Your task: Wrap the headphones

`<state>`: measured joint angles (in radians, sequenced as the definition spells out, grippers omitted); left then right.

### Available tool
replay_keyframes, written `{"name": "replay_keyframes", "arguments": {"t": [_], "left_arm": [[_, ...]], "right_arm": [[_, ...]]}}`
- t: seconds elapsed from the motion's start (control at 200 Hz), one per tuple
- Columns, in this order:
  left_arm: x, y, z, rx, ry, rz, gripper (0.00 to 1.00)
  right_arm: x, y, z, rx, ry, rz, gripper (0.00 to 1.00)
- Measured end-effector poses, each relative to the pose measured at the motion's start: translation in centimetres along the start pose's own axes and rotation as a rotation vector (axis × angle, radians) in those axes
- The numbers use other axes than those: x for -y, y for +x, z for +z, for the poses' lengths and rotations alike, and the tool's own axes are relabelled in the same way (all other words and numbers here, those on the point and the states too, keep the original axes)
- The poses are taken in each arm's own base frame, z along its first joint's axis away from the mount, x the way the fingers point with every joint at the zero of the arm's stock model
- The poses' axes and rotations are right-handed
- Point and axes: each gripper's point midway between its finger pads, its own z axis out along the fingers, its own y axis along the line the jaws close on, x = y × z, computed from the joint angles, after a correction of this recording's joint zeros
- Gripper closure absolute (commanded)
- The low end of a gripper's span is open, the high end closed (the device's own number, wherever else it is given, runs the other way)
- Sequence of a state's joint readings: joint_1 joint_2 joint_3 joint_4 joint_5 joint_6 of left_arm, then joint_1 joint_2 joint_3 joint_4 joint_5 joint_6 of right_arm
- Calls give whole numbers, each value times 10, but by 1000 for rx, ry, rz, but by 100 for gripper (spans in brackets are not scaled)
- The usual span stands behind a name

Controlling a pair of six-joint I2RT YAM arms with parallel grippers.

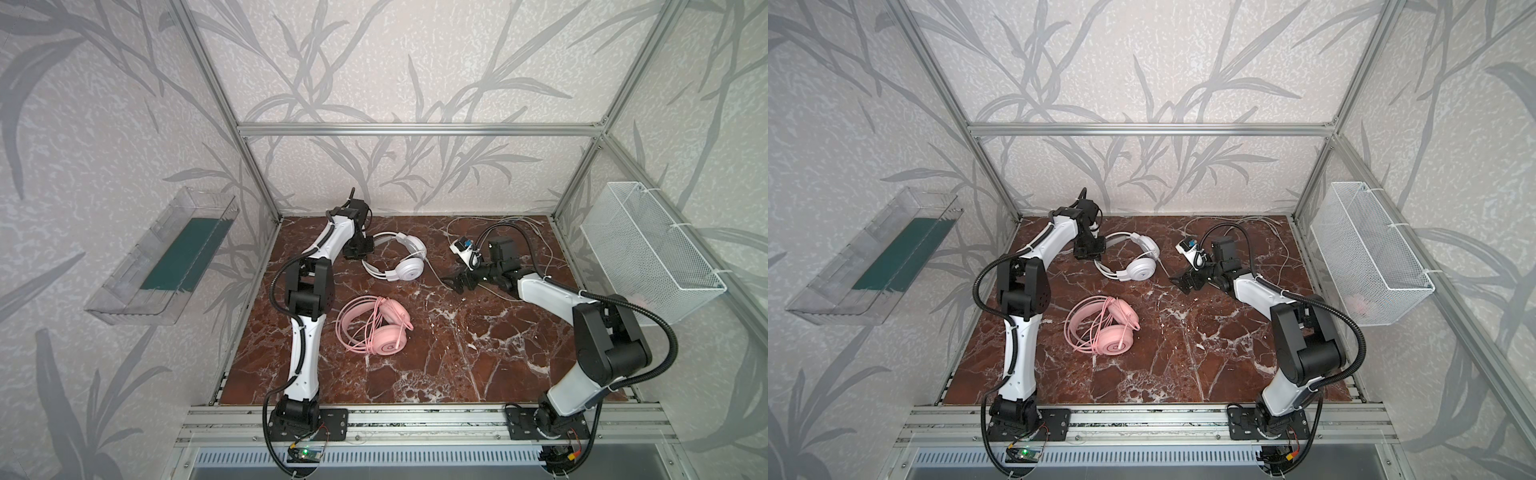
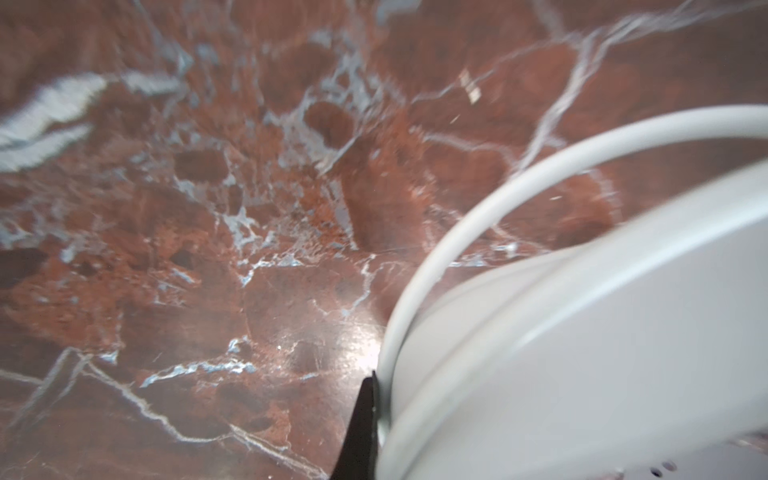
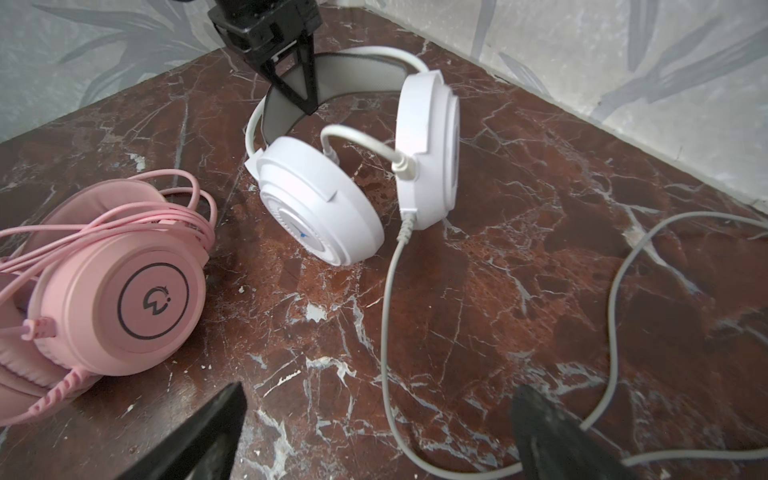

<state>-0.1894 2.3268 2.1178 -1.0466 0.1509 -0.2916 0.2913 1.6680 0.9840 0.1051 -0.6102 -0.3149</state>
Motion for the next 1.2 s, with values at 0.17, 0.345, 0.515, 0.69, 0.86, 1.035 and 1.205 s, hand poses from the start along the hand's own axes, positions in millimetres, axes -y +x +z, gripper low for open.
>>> {"name": "replay_keyframes", "arguments": {"t": [0.17,0.345,0.515,0.69,0.86,1.035,1.205], "left_arm": [[12,-10,-30,41,52,4,100],[19,-11,-53,63,82,8,100],[21,-7,-70,67,96,9,100],[24,-6,-80,74,113,5,100],[25,-6,-92,94,120,1,100],[28,-6,-107,118,137,4,100],[30,-5,-111,119,150,5,100]], "right_arm": [[3,-9,5,44,-6,-21,1],[14,-16,17,84,10,-33,1],[22,-21,26,125,17,-43,0],[28,-26,33,156,24,-39,1],[34,-30,39,186,28,-32,2],[37,-26,44,186,29,-14,4],[41,-32,43,211,53,-27,4]]}}
